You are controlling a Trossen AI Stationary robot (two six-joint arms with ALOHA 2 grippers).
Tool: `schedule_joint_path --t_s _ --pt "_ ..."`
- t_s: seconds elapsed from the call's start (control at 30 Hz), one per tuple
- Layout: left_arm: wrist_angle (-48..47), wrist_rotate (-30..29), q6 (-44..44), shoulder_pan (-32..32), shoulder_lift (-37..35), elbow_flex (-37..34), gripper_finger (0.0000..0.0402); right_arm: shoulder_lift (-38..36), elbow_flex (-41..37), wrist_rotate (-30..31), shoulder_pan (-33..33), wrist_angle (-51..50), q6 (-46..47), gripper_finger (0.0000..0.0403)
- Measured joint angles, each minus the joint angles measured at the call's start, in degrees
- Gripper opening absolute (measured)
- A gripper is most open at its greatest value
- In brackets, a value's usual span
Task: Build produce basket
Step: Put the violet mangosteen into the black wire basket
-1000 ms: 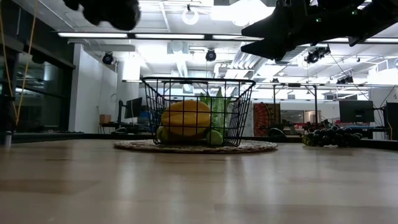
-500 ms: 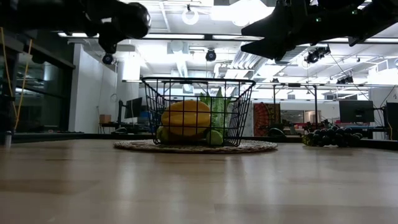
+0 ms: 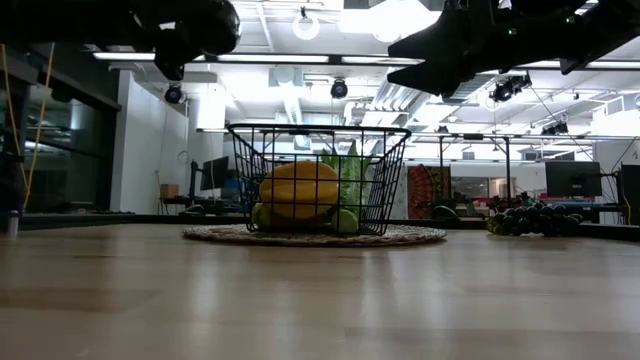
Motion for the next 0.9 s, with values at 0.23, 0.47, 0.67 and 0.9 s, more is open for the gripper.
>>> schedule_joint_path --t_s 0.23,0.47,0.67,0.9 --pt "-0.05 -4.41 -0.07 0.04 1.0 -0.02 0.0251 0.0 0.0 0.02 0.0 0.0 -0.02 0.0374" --pt "5.3 -10.61 -4.58 0.06 7.36 2.03 0.0251 0.0 0.0 0.1 0.01 0.06 -0.66 0.0374" --pt "0.39 -11.01 -6.39 0.42 20.63 11.02 0.0251 0.0 0.0 0.22 0.01 0.46 -0.46 0.0374" --pt "-12.92 -11.95 -5.27 2.76 38.5 27.26 0.0251 0.0 0.0 0.17 0.0 0.45 -0.46 0.0374"
